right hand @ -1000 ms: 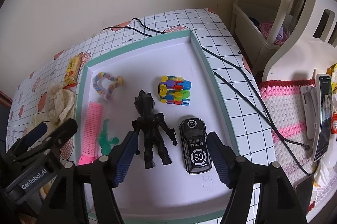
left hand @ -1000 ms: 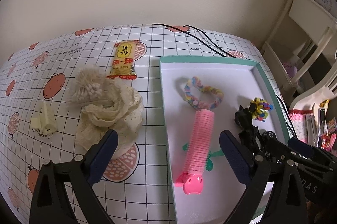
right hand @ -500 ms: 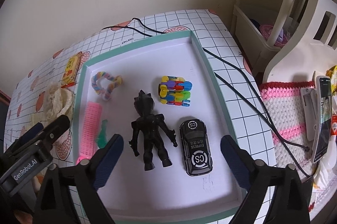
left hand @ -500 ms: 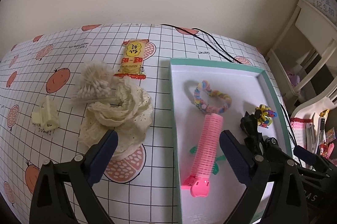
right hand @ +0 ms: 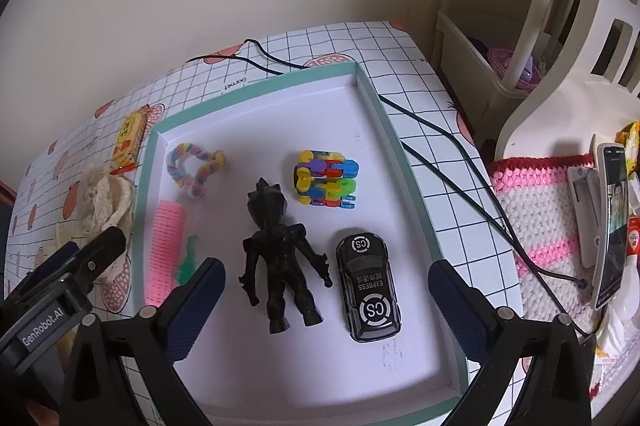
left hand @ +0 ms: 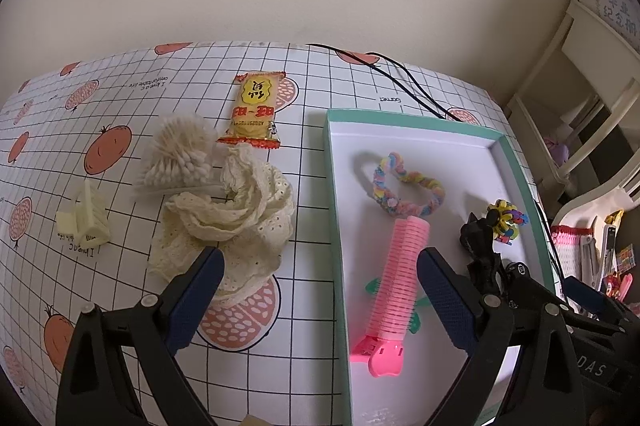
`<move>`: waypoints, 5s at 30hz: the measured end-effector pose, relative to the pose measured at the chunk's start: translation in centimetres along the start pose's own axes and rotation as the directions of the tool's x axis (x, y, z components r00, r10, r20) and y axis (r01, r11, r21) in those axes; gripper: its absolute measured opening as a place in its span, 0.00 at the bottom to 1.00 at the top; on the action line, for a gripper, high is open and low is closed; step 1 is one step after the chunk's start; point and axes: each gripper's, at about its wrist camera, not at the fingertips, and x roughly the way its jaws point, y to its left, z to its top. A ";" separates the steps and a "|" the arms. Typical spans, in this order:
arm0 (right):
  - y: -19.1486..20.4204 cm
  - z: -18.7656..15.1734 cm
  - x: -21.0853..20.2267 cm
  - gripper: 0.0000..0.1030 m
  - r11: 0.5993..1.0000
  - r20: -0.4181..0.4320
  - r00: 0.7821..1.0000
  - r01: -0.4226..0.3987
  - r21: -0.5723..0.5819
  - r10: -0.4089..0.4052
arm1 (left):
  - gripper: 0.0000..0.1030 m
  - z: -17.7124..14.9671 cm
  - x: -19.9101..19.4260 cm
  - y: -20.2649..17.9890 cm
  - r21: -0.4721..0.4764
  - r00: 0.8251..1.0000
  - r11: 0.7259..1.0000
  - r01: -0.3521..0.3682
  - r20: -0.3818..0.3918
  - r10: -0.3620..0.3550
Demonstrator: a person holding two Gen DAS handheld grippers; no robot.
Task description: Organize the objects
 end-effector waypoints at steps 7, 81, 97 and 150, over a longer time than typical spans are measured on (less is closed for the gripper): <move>0.7 0.2 -0.7 1.00 1.000 0.008 1.000 0.004 -0.011 -0.004 | 0.94 0.3 -0.2 0.5 -0.008 1.000 1.000 0.004 -0.010 -0.004; 22.0 -1.9 6.5 0.56 0.954 -0.047 0.988 -0.153 -0.256 0.146 | 0.94 1.1 2.9 21.3 -0.281 0.997 0.957 -0.075 -0.043 0.065; 22.2 -2.0 6.4 0.19 0.945 -0.078 0.977 -0.213 -0.249 0.200 | 0.79 1.4 3.2 20.6 -0.245 0.997 0.966 -0.079 -0.039 0.072; 18.8 1.2 -3.0 0.10 0.947 0.133 0.951 -0.251 -0.200 0.280 | 0.51 4.9 -4.0 15.3 -0.136 0.991 0.987 -0.085 0.090 0.098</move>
